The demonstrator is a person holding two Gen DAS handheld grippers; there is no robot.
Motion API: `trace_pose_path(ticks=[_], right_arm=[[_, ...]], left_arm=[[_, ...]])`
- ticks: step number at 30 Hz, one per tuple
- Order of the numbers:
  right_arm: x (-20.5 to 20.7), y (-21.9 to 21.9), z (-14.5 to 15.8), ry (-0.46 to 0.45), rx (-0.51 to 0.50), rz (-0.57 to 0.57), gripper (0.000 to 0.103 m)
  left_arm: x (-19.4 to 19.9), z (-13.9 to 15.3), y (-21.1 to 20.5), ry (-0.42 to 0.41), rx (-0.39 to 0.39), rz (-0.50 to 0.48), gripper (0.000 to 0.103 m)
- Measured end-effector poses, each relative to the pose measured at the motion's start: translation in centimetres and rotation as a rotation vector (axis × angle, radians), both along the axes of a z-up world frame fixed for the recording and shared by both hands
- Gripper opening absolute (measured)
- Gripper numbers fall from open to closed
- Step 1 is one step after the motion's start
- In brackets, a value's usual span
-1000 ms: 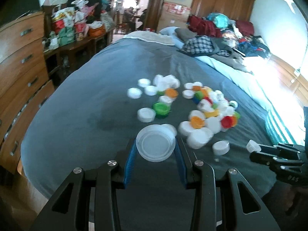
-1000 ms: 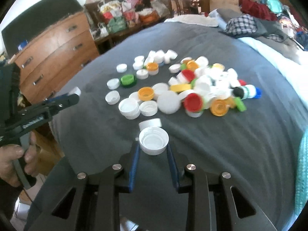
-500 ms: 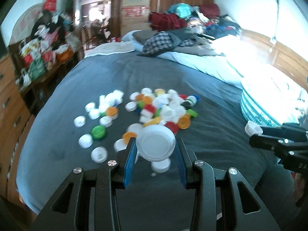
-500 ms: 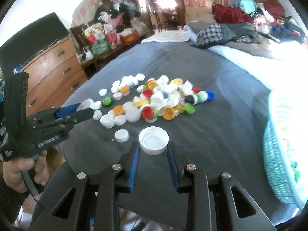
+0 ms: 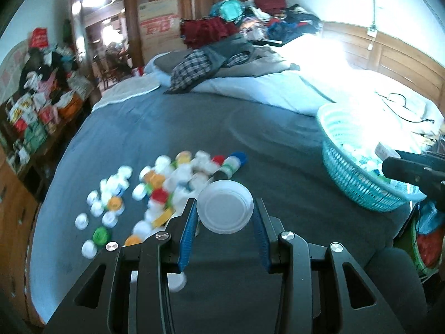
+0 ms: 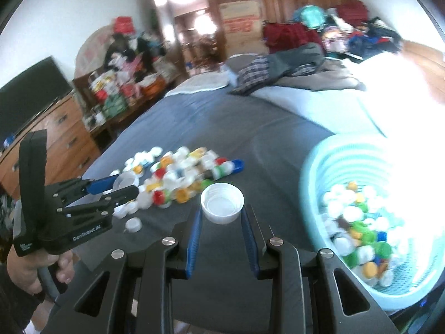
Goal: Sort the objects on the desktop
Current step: 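Carry the clear lid and white cap over the blue basket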
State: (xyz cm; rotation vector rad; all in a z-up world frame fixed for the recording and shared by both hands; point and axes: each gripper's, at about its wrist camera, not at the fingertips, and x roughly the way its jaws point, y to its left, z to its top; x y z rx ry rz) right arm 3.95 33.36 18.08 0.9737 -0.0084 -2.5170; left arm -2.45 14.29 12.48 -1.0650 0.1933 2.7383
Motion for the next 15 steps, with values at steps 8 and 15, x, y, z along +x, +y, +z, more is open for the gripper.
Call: trace_pose_path(ticks=[8,15], right_arm=[[-1.3,6.9,1.7,0.041,-0.006,-0.114,0.031],[-1.6,11.7,2.8,0.062,-0.006,-0.187,0.032]], left_arm=[[-2.0,2.0,6.3,0.031,-0.020,-0.089,0.034],[-3.1,2.9,11.1,0.041,-0.025,-0.166,0.034]])
